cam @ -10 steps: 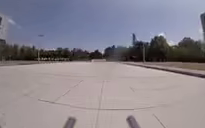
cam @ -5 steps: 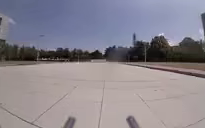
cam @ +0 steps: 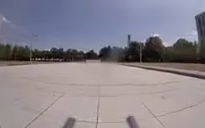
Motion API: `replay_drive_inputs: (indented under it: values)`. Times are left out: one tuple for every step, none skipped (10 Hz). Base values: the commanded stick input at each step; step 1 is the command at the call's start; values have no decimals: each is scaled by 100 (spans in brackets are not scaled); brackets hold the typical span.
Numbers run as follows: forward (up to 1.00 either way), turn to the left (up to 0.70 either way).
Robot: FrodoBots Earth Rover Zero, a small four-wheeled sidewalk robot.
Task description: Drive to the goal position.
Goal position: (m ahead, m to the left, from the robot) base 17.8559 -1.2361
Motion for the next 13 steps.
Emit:
replay_drive_inputs:
  values:
    - [100, 0]
    - [100, 0]
    - [100, -10]
    - [100, -27]
    - [100, -27]
    - [100, -14]
    - [100, 0]
    - [100, 0]
    - [100, 0]
    - [100, 0]
    - [100, 0]
    - [100, 0]
    - [100, 0]
